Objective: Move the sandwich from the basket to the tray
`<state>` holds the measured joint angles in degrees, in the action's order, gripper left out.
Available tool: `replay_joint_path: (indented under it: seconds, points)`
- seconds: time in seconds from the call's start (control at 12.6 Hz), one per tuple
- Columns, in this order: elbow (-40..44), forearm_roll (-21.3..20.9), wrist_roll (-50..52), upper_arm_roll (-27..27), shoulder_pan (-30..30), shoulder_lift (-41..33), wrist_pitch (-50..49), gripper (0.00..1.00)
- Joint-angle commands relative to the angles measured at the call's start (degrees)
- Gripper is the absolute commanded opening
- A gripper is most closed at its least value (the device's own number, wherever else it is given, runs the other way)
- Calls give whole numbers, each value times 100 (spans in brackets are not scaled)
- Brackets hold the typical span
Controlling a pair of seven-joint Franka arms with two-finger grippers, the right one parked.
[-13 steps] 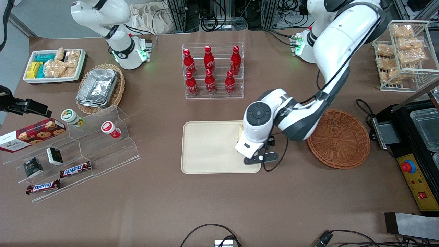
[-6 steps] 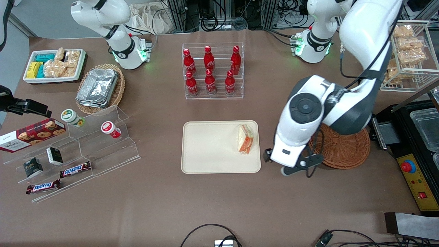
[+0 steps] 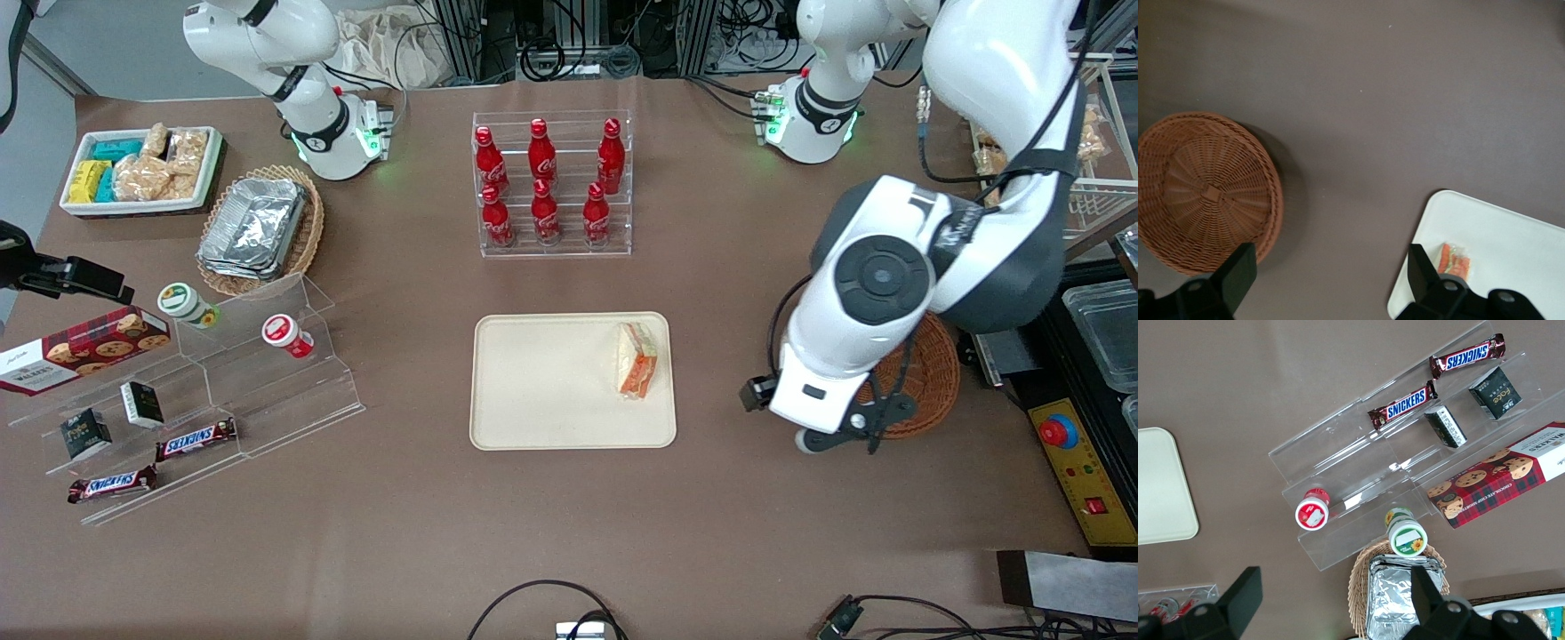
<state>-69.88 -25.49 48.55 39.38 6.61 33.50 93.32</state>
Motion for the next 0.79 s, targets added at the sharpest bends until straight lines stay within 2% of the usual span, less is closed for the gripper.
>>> replay_joint_path:
  seconds: [0.0,0.16,0.32,0.55,0.71]
  points:
    - [-96,220,-564,9,332,-282,-278,100]
    - [-139,237,-846,-9,481,-387,-323,100]
    - [-297,525,-1197,-166,526,-589,-306,100]
    - [-639,1527,-2328,-1315,342,-1212,-200,100]
    - [-850,1862,-3050,-2114,27,-1546,-209,100]
